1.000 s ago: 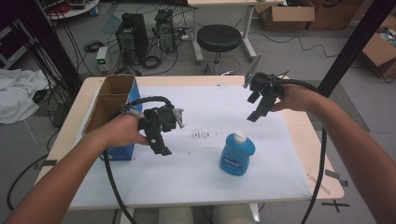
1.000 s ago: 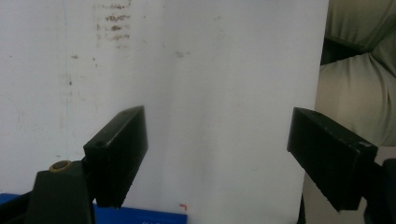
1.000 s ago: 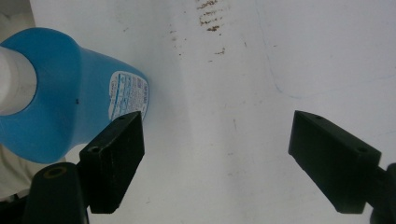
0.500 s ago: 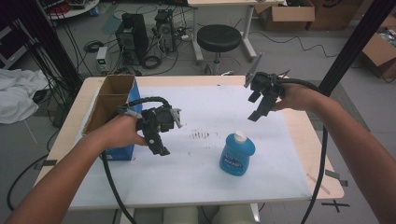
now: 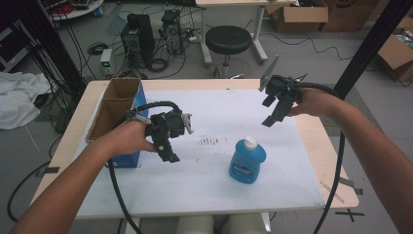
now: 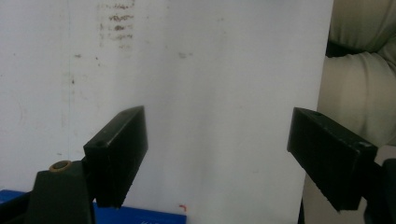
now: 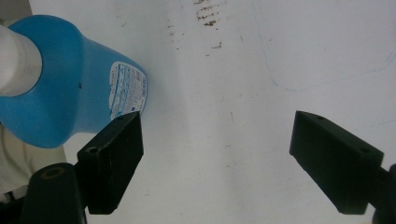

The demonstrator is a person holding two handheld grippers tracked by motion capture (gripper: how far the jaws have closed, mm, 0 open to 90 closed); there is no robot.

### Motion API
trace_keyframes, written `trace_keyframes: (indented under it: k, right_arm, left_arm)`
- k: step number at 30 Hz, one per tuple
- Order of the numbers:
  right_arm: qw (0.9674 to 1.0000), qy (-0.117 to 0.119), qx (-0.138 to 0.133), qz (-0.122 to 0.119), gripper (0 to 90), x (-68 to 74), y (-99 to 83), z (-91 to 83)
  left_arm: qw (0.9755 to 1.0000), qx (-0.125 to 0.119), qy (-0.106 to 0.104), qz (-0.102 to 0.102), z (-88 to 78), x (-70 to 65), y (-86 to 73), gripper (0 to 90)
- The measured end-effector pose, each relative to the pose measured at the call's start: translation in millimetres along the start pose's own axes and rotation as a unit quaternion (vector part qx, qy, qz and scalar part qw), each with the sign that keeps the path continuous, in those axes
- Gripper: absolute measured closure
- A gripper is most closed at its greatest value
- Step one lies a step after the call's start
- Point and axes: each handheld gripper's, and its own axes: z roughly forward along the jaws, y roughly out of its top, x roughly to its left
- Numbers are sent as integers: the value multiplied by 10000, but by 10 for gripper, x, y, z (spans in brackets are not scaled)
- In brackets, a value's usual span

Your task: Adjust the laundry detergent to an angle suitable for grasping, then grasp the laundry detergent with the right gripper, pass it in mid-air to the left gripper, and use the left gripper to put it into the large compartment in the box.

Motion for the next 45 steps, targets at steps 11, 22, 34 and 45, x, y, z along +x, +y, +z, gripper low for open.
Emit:
trace_keyframes:
  k: [11, 22, 34, 45]
  right_arm:
    - [10000, -34, -18, 44, 171, 14, -59, 2]
    - [9999, -97, -18, 109, 173, 81, -137, -51]
    - [9996, -119, -103, 246, 172, 232, -382, -15]
    - [9995, -59, -106, 283, 172, 379, -567, 89]
  left_arm:
    - [10000, 16, 36, -28, -14, -10, -15, 207]
    - [10000, 29, 48, -56, 20, -11, -42, 207]
    - [10000, 32, 75, -44, 21, -29, -52, 207]
    - [9999, 54, 109, -40, 30, -52, -44, 208]
